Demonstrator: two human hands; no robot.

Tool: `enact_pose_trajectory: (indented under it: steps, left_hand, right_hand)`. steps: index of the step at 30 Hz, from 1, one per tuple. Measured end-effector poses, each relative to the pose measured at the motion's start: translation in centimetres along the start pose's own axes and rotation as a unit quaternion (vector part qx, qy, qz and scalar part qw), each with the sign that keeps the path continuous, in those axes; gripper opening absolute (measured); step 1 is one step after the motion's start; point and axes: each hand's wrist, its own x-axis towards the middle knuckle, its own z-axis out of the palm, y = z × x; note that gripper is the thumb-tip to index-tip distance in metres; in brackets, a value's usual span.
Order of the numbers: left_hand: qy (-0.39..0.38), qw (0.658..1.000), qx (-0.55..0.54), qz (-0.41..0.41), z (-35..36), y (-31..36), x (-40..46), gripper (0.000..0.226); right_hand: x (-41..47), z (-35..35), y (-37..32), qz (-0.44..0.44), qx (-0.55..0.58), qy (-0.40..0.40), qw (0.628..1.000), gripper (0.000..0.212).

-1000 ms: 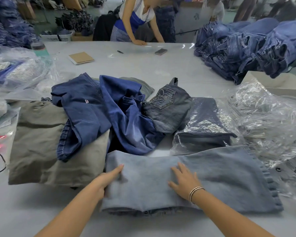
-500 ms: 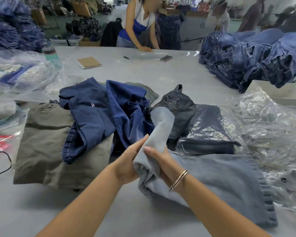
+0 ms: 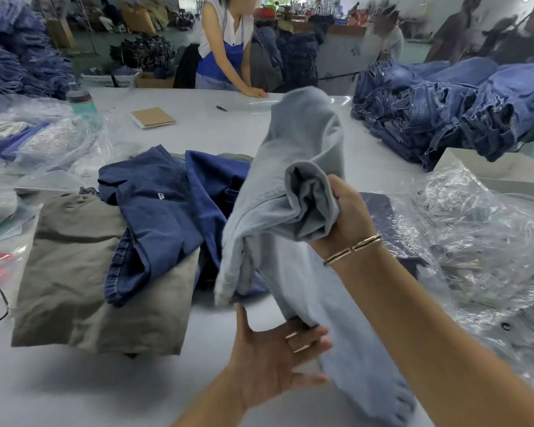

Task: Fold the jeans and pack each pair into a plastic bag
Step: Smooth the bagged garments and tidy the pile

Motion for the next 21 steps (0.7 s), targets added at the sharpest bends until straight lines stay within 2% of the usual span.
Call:
enact_pose_trajectory:
  steps: [2,3,5,7,9,11,12,13,14,16,17,18,19,21]
  left_hand:
    - [-0.004,0.999,-0.037,-0.022,1.3,-0.8,1.2,0.126]
    - [0.02,0.999,-0.035,-0.033,1.8,-1.2,1.8,0.123]
    - [0.092,0.994,-0.064,-0.006,2.6,-1.7,2.8,0.113]
    - [0.185,0.969,-0.126,0.105,2.8,-1.4,3.7,0.079]
    - [0.251,0.925,-0.179,0.223,2.8,0.3,3.8,0.036]
    - [0.277,0.883,-0.192,0.327,2.9,3.3,2.5,0.021]
    - [0.284,0.866,-0.166,0.377,3.0,4.6,1.6,0.018]
    - [0.295,0.85,-0.13,0.417,3.0,5.9,0.7,0.018]
    - [0.307,0.836,-0.096,0.445,2.7,7.0,-0.2,0.024]
    - [0.322,0.805,-0.029,0.498,1.6,8.5,-1.2,0.035]
    - [0.339,0.778,0.019,0.528,0.8,8.6,-1.5,0.039]
    - [0.371,0.743,0.091,0.549,-0.1,8.3,-1.5,0.042]
    - [0.41,0.713,0.174,0.542,-1.0,7.6,-1.3,0.044]
    - [0.482,0.684,0.288,0.466,-3.7,5.5,-0.5,0.043]
  right_hand:
    - [-1.1,1.1,-1.4,-0.029,0.022,-0.024,0.999,0.014]
    - [-1.7,1.3,-2.1,-0.048,0.034,-0.021,0.998,0.011]
    - [-2.7,1.2,-3.1,-0.08,0.058,0.009,0.995,0.021]
    - [-3.3,0.1,-3.8,-0.1,0.084,0.045,0.99,0.027]
    - [-3.8,-2.1,-4.3,-0.108,0.109,0.079,0.985,0.03]
    - [-4.0,-6.7,-4.8,-0.124,0.128,0.098,0.979,0.027]
    - [-3.9,-9.5,-4.7,-0.127,0.14,0.077,0.979,0.022]
    - [-4.1,-11.4,-4.5,-0.101,0.179,0.022,0.978,0.02]
    - [-4.4,-13.7,-4.1,-0.087,0.178,0.008,0.98,0.02]
    - [-5.1,-17.9,-2.6,-0.107,0.092,0.015,0.99,0.026]
    - [-5.3,-20.0,-0.9,-0.053,0.061,0.023,0.996,0.033]
    - [-6.1,-21.7,0.7,0.014,0.0,0.11,0.994,0.042]
    - [-6.8,-23.5,2.8,0.071,-0.05,0.204,0.975,0.046]
    - [-7.9,-26.2,6.5,0.201,-0.116,0.304,0.924,0.031]
